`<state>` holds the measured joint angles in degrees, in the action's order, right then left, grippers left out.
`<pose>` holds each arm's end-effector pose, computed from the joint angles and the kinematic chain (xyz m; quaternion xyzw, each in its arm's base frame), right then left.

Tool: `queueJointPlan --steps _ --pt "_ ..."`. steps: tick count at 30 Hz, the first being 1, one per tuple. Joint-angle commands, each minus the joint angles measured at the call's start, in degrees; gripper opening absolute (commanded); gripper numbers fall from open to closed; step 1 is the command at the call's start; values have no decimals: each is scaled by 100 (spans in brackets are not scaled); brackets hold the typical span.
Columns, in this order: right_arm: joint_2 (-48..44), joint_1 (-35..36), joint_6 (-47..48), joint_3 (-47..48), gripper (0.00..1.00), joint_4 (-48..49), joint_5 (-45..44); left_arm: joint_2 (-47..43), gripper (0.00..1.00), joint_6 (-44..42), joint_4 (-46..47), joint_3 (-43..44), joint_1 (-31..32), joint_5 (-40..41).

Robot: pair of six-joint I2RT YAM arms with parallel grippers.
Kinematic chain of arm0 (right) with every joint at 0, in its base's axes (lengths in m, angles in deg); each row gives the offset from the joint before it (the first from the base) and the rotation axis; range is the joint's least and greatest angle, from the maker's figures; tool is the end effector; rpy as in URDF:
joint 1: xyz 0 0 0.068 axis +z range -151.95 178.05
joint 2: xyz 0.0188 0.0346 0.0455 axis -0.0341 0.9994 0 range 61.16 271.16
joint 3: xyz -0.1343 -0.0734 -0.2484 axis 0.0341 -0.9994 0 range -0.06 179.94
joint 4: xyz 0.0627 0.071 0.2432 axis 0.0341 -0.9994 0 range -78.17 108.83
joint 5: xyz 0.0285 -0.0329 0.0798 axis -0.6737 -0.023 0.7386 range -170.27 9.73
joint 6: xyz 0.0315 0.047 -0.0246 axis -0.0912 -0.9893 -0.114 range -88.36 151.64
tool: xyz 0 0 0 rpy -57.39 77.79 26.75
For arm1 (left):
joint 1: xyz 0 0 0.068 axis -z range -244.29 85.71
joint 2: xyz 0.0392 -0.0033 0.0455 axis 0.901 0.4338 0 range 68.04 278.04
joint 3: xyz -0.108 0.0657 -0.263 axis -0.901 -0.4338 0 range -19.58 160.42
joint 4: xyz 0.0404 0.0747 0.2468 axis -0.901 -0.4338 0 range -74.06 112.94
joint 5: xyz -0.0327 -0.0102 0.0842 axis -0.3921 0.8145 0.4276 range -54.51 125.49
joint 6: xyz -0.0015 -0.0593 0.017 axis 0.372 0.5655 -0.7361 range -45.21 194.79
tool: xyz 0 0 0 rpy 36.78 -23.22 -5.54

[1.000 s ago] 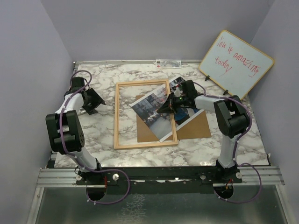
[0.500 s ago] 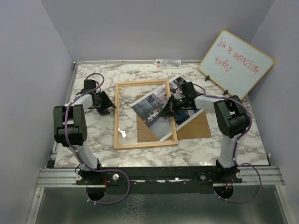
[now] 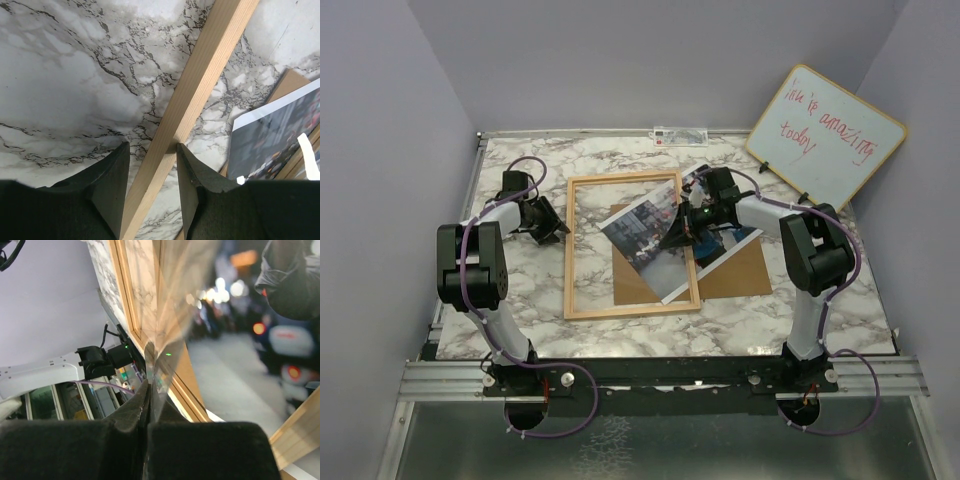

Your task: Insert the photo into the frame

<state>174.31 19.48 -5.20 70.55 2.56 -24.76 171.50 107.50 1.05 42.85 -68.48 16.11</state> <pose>0.3621 0.1835 0.1673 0.0098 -0.8615 -0.5076 0.0106 0.3637 0.0111 0.1691 -0.2659 0.9215 -0.2154 0.1835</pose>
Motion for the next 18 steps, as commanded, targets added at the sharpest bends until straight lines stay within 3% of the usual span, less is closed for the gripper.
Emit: queueJointPlan --steps 1,6,9,11,13,18 --pt "39 10 436 247 1 -292 273 255 42 -151 -66 -13 57 162" --pt "56 10 6 58 1 403 460 288 42 -151 -70 -12 53 180" --pt "-3 10 -225 -93 47 899 307 297 41 -164 -74 -12 54 227" --pt "-34 0 -156 -70 65 944 -12 302 41 -176 -87 -12 58 258" --pt "-5 -19 -145 -31 70 1131 -199 304 41 -193 -96 -12 53 280" --pt "104 -25 -474 -99 71 2247 -390 341 41 -220 -114 4 58 290"
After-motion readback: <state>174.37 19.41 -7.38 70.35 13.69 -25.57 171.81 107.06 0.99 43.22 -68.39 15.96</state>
